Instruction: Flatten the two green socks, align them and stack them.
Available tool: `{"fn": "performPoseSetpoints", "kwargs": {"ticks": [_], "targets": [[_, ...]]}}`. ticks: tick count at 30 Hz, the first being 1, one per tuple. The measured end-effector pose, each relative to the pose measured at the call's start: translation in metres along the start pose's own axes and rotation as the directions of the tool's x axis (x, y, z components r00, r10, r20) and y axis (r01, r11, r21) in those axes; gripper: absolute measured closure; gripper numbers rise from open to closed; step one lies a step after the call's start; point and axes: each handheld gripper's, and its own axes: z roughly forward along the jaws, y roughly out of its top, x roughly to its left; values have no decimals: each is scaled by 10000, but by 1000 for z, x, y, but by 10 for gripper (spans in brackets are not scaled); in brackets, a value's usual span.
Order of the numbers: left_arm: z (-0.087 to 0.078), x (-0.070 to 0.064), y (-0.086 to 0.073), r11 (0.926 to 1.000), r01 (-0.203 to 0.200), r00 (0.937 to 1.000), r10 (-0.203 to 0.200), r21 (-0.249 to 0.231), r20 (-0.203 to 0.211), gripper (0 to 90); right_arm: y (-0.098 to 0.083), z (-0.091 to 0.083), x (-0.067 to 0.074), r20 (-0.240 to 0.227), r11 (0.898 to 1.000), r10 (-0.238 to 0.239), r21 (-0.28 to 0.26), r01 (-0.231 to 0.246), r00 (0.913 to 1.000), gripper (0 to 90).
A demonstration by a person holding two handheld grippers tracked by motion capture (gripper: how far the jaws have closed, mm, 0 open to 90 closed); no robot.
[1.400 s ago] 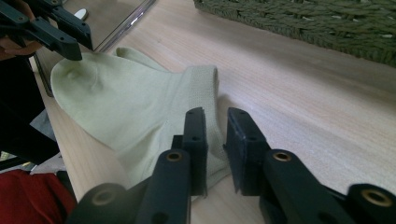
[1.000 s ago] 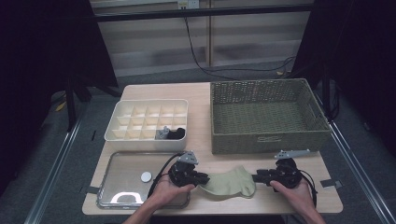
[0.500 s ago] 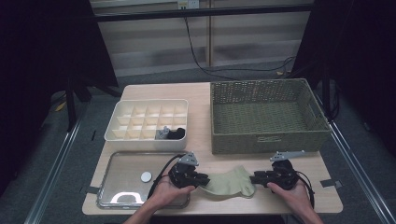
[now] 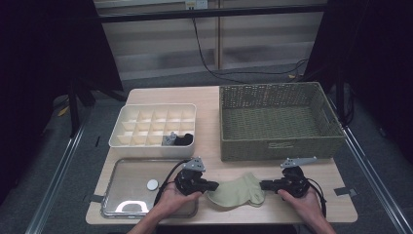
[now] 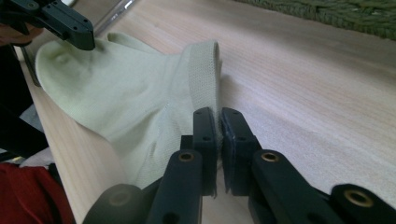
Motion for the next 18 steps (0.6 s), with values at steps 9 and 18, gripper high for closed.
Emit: {"fn": "performPoseSetpoints", "kwargs": {"ticks": [9,18], "targets": [[7,-3,8,10000,-37,9995,37,-18,305,822,2,-10,1,-270,9986,202,-487,-215,9994,857],[42,-8,31,9976,-482,9968,449,492,660,785,6,-12,4,-399,9975,56,-695,-84,9992,858]]}}
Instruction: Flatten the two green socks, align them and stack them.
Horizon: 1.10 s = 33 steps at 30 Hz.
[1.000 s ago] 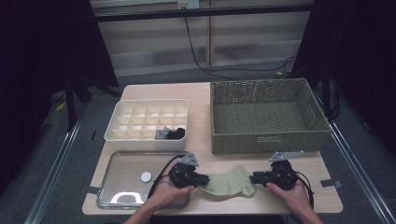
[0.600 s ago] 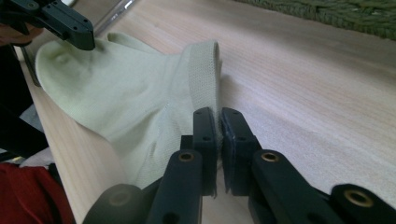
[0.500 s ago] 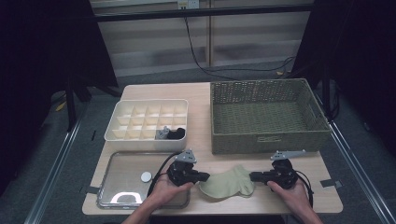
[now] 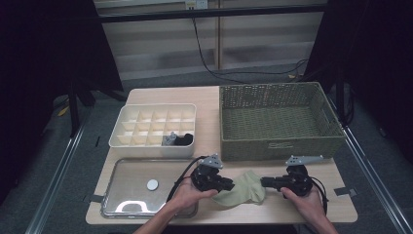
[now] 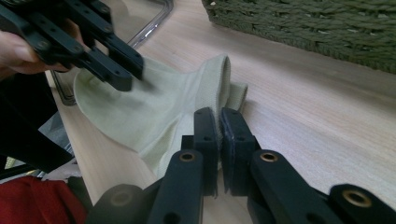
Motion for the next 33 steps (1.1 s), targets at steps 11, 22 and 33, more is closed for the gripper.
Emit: {"fn": "performPoseSetpoints", "kwargs": {"ticks": [11,22,33], "targets": [[22,-4,3,9983,-160,9997,171,560,-193,777,6,0,7,-231,9999,-131,-88,128,9996,858],[27,-8,3,9994,-109,9995,119,342,-300,771,20,2,16,-673,9979,-337,-576,298,9972,859],[32,-11,6,9995,-130,9992,140,281,-364,771,34,13,29,-1094,9965,-509,-720,432,9927,860]]}}
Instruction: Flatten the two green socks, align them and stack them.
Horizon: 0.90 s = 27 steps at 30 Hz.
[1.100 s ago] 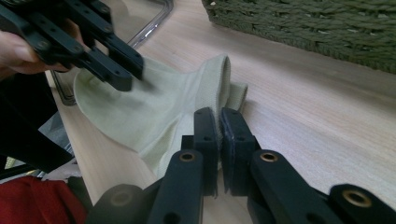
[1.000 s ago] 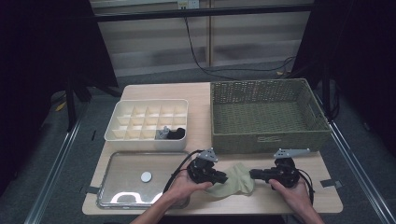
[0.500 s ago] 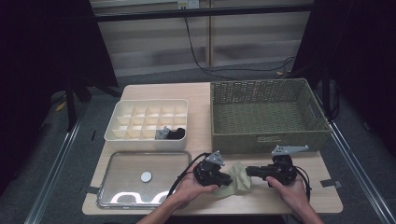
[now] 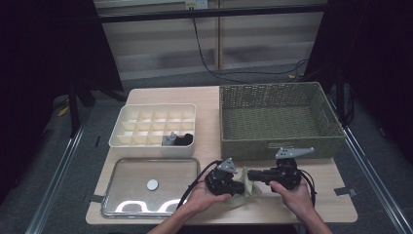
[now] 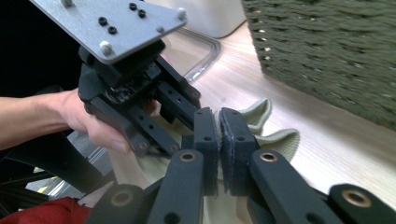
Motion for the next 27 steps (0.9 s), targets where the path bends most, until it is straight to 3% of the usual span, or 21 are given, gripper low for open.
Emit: {"fn": "performPoseSetpoints", "kwargs": {"ticks": [6,10,15,20,27], "targets": [[-5,2,-1,9998,132,9999,-132,-112,65,745,1,5,2,-43,9999,-55,96,55,10000,860],[-22,4,-2,9982,258,9997,-255,-543,67,744,1,5,0,37,9999,-88,121,87,10000,860],[-41,1,-7,9986,90,10000,-89,-519,28,730,0,7,0,53,9998,-82,203,81,10000,860],[-51,-1,-19,9987,170,9999,-170,-482,6,697,0,9,1,34,9997,-66,233,65,10000,860],[-50,3,-33,9999,115,9995,-112,125,-288,512,0,18,6,-104,9990,-175,418,180,9998,860]]}}
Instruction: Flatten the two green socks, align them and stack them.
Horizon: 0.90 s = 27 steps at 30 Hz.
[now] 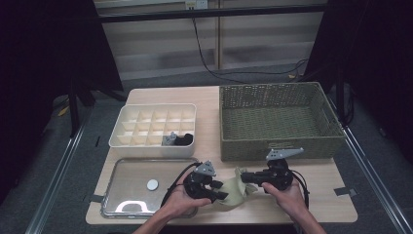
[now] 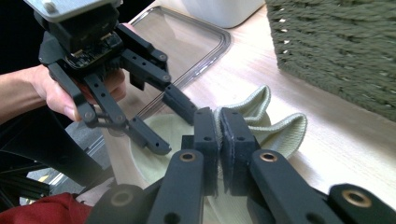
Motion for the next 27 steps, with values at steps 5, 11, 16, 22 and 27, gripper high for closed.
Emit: {"fn": "performPoseSetpoints", "kwargs": {"ticks": [5,11,16,22,27], "targets": [[3,0,-4,10000,-82,10000,82,-25,38,471,-1,7,3,-111,9999,-8,157,10,9999,859],[4,-3,-6,9994,-358,9994,358,-28,-31,430,-2,17,10,-364,9992,-107,370,121,9993,859],[5,-2,-6,9988,-488,9988,487,-51,-75,430,0,29,17,-624,9983,-191,545,225,9979,858],[12,5,0,9970,-723,9973,720,-290,-125,430,4,35,22,-792,9988,-197,423,231,9967,858],[11,6,1,9979,-593,9981,588,-258,-165,420,2,36,20,-759,9987,-145,470,182,9970,856]]}}
